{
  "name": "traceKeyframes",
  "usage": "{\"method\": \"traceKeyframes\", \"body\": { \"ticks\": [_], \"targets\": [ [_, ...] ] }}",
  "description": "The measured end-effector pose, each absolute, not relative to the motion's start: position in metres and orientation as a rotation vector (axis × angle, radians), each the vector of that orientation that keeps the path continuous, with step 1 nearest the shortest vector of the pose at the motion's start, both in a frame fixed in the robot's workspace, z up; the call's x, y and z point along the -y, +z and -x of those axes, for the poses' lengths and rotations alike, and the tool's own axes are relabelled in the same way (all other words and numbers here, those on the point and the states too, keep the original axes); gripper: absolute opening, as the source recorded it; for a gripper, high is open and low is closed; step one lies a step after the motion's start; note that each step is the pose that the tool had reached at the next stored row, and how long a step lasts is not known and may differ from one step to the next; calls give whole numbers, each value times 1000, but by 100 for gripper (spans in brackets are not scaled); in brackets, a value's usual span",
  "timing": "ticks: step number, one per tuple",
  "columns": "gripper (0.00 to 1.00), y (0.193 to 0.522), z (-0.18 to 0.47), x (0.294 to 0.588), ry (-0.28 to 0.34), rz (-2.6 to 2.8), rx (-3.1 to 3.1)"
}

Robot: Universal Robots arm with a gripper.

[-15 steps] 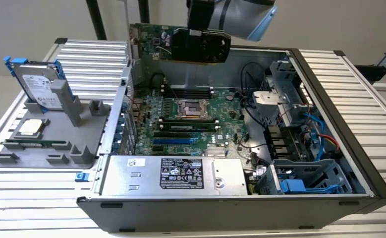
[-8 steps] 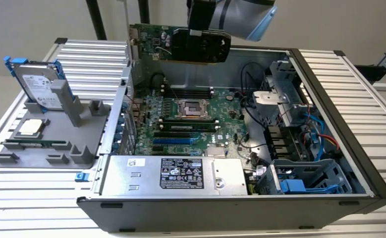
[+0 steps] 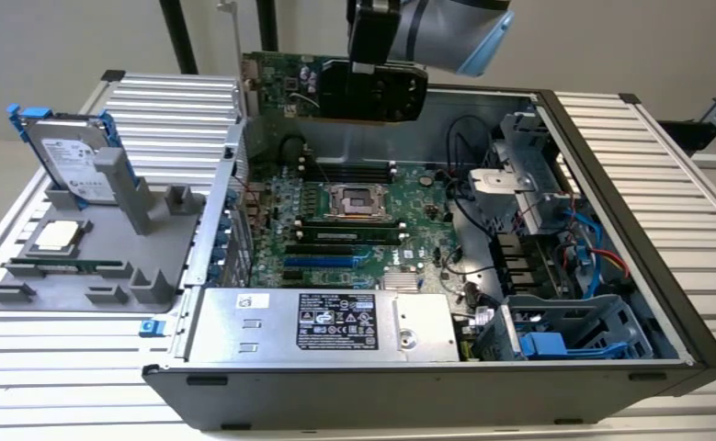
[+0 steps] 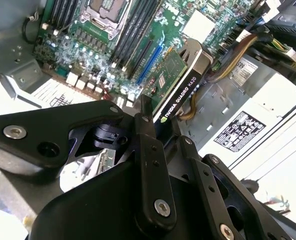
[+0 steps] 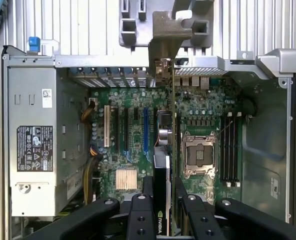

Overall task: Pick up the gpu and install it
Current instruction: 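Insert the gpu into the slot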

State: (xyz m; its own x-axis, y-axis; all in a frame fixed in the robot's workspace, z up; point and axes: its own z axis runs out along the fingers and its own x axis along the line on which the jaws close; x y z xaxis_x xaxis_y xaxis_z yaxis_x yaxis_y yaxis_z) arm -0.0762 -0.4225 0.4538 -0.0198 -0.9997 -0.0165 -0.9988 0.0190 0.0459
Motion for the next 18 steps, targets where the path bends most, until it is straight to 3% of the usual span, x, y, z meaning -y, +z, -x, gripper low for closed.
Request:
{"method": "traceKeyframes", "body": {
  "ticks": [18],
  "targets": [
    [0, 448, 76, 422, -68, -2185, 2228]
  ]
}}
